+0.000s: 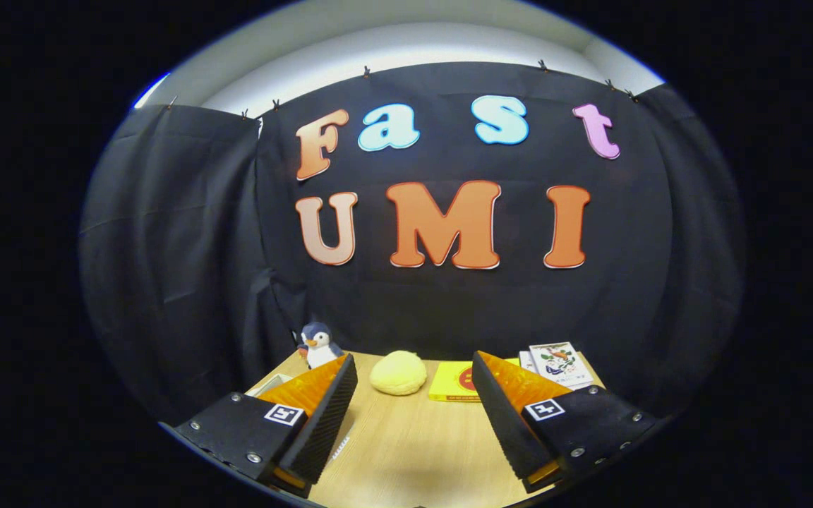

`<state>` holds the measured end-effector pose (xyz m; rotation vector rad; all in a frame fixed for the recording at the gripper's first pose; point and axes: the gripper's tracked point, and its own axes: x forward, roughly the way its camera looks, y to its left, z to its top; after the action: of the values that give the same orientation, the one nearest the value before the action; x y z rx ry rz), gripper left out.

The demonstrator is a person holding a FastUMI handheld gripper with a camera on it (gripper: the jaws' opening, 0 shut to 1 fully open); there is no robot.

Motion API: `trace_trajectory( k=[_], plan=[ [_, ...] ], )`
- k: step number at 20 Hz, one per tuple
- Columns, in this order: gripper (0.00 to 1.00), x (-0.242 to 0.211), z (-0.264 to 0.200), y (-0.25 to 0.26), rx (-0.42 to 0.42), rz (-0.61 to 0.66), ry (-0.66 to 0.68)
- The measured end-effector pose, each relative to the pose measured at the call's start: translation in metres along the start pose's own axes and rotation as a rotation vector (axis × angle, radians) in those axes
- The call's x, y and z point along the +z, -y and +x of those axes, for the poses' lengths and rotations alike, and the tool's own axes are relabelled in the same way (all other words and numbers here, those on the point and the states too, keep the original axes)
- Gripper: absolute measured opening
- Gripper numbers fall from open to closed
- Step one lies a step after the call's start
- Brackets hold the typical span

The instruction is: Open the storage box then place both shoes into the box .Put the left shoe in first, then the right shoe, with the right side of both shoes facing outward in a uniform manner.

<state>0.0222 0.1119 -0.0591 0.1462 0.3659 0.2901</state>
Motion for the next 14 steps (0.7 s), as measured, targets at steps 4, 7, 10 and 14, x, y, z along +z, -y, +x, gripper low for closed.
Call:
trace_trajectory(
  k=[4,7,10,14],
  plan=[
    [0.99,0.018,-0.018,0.032,-0.028,-0.021,0.079],
    [0.98,0.033,-0.028,0.047,-0.053,-0.028,0.14],
    [0.98,0.046,-0.035,0.056,-0.067,-0.041,0.195],
    [0.98,0.05,-0.039,0.066,-0.089,-0.053,0.213]
  ],
)
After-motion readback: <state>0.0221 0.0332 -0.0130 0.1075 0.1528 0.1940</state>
